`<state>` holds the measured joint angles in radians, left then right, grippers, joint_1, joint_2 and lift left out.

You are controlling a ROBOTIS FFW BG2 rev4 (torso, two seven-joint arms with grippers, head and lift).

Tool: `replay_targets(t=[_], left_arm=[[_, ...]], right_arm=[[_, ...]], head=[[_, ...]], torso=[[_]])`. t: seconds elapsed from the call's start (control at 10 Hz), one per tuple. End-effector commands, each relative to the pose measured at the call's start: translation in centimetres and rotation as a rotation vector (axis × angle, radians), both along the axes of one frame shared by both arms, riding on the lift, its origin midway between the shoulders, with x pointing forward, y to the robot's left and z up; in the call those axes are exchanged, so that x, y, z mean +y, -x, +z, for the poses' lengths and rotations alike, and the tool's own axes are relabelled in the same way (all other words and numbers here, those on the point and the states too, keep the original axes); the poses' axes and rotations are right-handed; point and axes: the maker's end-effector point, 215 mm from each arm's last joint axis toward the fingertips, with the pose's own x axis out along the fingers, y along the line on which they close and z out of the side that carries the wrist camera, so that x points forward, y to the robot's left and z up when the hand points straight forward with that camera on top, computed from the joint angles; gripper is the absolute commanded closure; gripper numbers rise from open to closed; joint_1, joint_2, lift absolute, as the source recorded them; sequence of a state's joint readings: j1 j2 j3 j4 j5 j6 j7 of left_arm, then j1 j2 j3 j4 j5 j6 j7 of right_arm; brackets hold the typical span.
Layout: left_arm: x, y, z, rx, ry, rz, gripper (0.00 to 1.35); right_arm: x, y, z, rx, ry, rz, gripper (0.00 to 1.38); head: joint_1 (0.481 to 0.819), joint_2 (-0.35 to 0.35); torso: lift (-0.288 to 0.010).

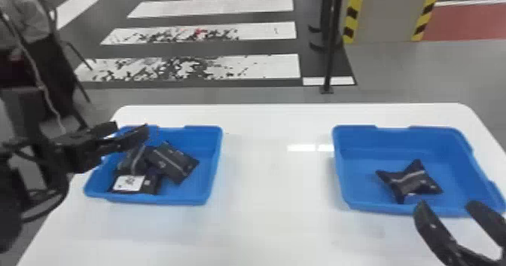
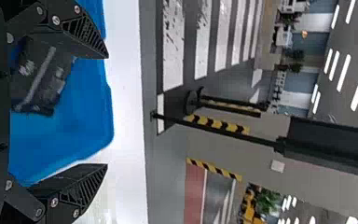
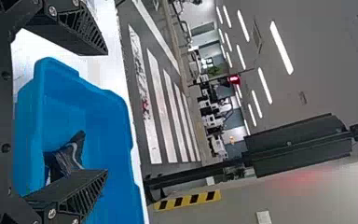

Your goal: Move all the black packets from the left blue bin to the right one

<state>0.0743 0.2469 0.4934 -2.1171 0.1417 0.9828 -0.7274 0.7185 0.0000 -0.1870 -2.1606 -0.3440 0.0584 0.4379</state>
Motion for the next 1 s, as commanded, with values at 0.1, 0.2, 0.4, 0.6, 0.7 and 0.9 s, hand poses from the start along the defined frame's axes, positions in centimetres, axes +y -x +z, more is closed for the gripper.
replay_targets(t=[0.1,0.2,0.4,0.6,0.7,0.9], left_arm=[[4.0,-1.4,-4.0,0.139,0.001,0.092,0.23],[2.9,-2.9,-6.4,0.209,0.023,0.061,0.23],[0.8,-4.9,-10.0,0.313,0.036,0.006,0.23],[3.0,-5.5,-10.9,0.351,-0.003,0.067,0.23],[4.0,-5.9,-11.4,0.371,-0.016,0.094,0.23],[3.1,-8.4,-13.2,0.402,0.004,0.051,0.22]], right_arm=[[0.5,0.4,-0.9,0.024,-0.018,0.012,0.13],[0.6,0.4,-0.9,0.024,-0.021,0.012,0.13],[0.9,0.2,-1.2,0.028,-0.029,0.017,0.13],[1.2,0.2,-2.1,0.046,-0.053,0.022,0.13],[1.2,0.1,-2.3,0.048,-0.054,0.021,0.13],[1.7,-0.2,-2.6,0.05,-0.063,0.028,0.13]], head=[[0.695,0.213],[0.695,0.236],[0.695,0.227],[0.695,0.205],[0.695,0.217],[0.695,0.236]], torso=[[-0.138],[-0.138],[-0.138],[-0.138],[-0.138],[-0.138]])
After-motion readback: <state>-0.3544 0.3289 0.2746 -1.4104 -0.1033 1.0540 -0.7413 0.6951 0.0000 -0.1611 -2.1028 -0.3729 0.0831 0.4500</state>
